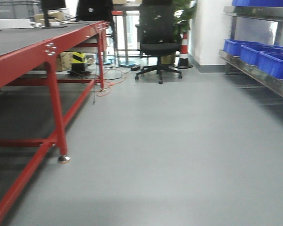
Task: Stack two boxes on right shelf middle
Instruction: 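Carry the boxes in both grippers past the red workbench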
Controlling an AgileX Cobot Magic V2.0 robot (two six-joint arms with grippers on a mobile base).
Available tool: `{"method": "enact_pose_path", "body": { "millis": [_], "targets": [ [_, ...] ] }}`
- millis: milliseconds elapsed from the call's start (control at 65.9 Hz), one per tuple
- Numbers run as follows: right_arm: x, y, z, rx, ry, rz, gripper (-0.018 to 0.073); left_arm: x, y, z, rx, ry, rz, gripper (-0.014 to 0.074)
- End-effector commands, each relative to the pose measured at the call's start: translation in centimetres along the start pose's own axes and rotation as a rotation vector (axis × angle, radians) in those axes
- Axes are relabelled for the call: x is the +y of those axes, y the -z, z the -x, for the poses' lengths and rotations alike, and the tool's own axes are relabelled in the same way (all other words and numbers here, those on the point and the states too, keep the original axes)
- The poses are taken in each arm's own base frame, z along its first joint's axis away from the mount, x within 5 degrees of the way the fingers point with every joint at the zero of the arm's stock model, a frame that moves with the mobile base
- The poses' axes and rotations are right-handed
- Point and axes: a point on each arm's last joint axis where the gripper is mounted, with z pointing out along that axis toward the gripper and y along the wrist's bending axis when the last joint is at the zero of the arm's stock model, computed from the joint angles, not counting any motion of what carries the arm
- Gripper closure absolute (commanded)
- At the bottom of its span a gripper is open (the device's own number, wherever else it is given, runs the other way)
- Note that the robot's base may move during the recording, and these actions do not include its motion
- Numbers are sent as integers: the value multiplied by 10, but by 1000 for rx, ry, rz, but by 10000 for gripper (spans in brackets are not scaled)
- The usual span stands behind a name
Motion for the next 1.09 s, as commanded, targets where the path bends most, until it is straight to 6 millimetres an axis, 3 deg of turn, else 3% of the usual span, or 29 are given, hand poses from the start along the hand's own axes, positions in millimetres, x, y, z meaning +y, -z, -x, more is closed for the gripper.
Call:
{"method": "enact_pose_path", "body": {
  "millis": [0, 1078],
  "targets": [
    [-2, 9, 8, -82, 25, -36, 713, 0, 11, 6, -66, 2, -8, 708],
    [-2, 9, 8, -82, 25, -36, 713, 2, 11, 6, -68, -6, 7, 708]
  ]
}}
